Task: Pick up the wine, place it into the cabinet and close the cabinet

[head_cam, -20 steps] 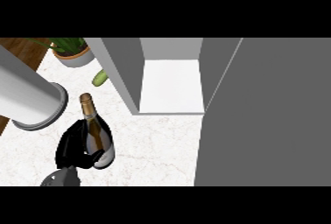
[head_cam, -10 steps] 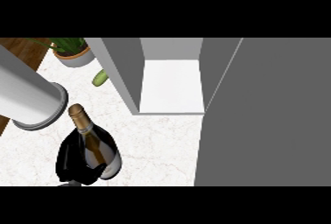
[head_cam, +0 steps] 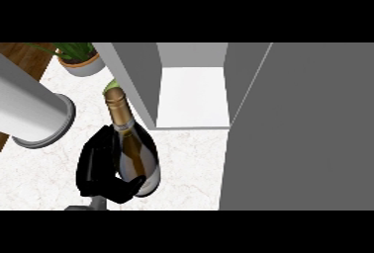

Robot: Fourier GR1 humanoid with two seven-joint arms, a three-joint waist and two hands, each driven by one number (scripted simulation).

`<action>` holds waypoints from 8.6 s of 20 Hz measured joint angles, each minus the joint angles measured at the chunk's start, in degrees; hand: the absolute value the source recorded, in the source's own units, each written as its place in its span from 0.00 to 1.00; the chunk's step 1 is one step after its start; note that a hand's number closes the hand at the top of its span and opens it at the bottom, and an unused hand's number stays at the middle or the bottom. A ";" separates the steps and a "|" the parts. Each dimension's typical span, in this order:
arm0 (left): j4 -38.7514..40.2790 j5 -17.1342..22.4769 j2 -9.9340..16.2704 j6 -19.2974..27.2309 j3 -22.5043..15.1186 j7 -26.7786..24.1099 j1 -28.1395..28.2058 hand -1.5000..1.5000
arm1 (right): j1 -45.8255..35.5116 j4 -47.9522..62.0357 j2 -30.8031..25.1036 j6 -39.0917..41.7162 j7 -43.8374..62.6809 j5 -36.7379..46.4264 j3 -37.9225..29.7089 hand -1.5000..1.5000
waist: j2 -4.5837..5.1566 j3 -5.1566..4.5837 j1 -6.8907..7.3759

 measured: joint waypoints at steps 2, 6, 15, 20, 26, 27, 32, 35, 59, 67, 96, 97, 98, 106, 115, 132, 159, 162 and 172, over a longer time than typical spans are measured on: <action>-2.07 -0.28 -0.01 4.10 -3.08 2.21 -1.19 1.00 | -0.34 0.05 0.64 -0.41 0.35 0.02 0.71 0.00 | 0.03 -0.01 -0.05; -3.08 0.44 -0.02 11.80 -7.52 5.45 -5.01 1.00 | 0.11 -0.05 0.20 0.57 0.10 -0.25 -0.88 0.00 | 0.13 -0.03 -0.28; 3.66 2.77 -0.03 25.78 -11.35 11.46 -19.21 1.00 | 0.43 0.00 0.69 1.82 0.14 -0.62 -0.98 0.00 | 0.26 -0.05 -0.79; 11.51 4.10 -0.03 28.30 -11.74 9.21 -23.63 1.00 | -0.28 -0.11 1.05 1.89 0.99 -0.91 -1.68 0.00 | 0.35 -0.07 -1.00; 20.71 6.69 -0.04 29.30 -13.21 3.02 -26.21 1.00 | -0.25 -0.06 1.35 2.49 0.98 -1.14 -2.44 0.00 | 0.41 -0.08 -1.09; 22.04 7.48 -0.04 29.36 -13.74 2.01 -26.19 1.00 | -0.16 -0.05 1.35 2.73 0.92 -1.20 -2.71 0.00 | 0.42 -0.08 -1.10; 28.39 12.21 -0.04 30.08 -15.73 -3.06 -27.43 1.00 | 0.88 -0.08 1.68 3.69 -0.13 -1.44 -2.87 0.00 | 0.45 -0.09 -1.39; 32.41 15.62 -0.04 29.57 -15.99 -6.57 -28.87 1.00 | 1.74 -0.09 1.94 4.12 -0.42 -1.54 -2.33 0.00 | 0.49 -0.11 -1.58; 57.37 31.53 -0.05 25.73 -11.25 -11.84 -48.91 1.00 | 3.74 0.28 3.21 7.95 -1.74 -2.87 -5.14 0.00 | 0.66 -0.08 -1.91; 66.22 30.48 0.71 27.27 -9.30 -11.68 -55.58 1.00 | 3.44 0.59 4.41 8.22 -1.71 -2.88 -4.46 0.00 | 1.04 -0.13 -1.99; 84.85 21.20 1.79 34.59 -9.02 -12.18 -67.03 0.00 | 6.75 0.97 5.54 11.12 -5.43 -2.11 -1.80 0.00 | 1.27 -0.02 -3.51; 84.85 21.00 1.79 34.13 -9.02 -12.57 -67.01 0.00 | 7.00 1.02 5.62 11.23 -5.65 -2.07 -1.64 0.00 | 1.27 -0.02 -3.51; 84.50 20.79 1.81 33.05 -9.07 -13.11 -66.92 0.00 | 6.93 0.98 5.62 11.21 -5.58 -2.10 -1.81 0.00 | 1.34 -0.04 -3.44; 81.32 20.32 1.31 26.99 -7.97 -18.03 -65.82 0.00 | 8.07 0.37 5.54 11.10 -5.21 -2.25 -1.56 0.00 | 1.06 -0.11 -2.42; 73.11 20.15 0.37 23.09 -6.89 -20.78 -62.20 0.00 | 6.81 0.17 5.95 9.27 -3.01 -2.11 -2.15 0.00 | 0.24 -0.07 -0.23; 40.32 16.95 2.50 25.22 -14.26 -12.56 -42.36 0.00 | 8.84 -0.11 5.39 8.28 -3.85 -1.47 -0.66 0.00 | -0.69 -0.05 1.44; -11.87 10.21 17.72 29.54 -26.47 -10.17 2.15 0.00 | 7.49 0.21 -1.93 15.83 1.59 -1.11 12.55 1.00 | -0.11 -0.12 1.01; -15.29 10.64 20.80 28.10 -25.54 -10.68 6.00 0.00 | 6.62 0.21 -1.84 15.65 3.22 -0.96 14.70 1.00 | -0.12 -0.15 1.06; -23.32 15.66 28.77 22.02 -18.21 -12.46 15.82 0.00 | -0.37 1.95 3.13 11.68 10.94 1.46 20.51 1.00 | -0.20 -0.32 1.74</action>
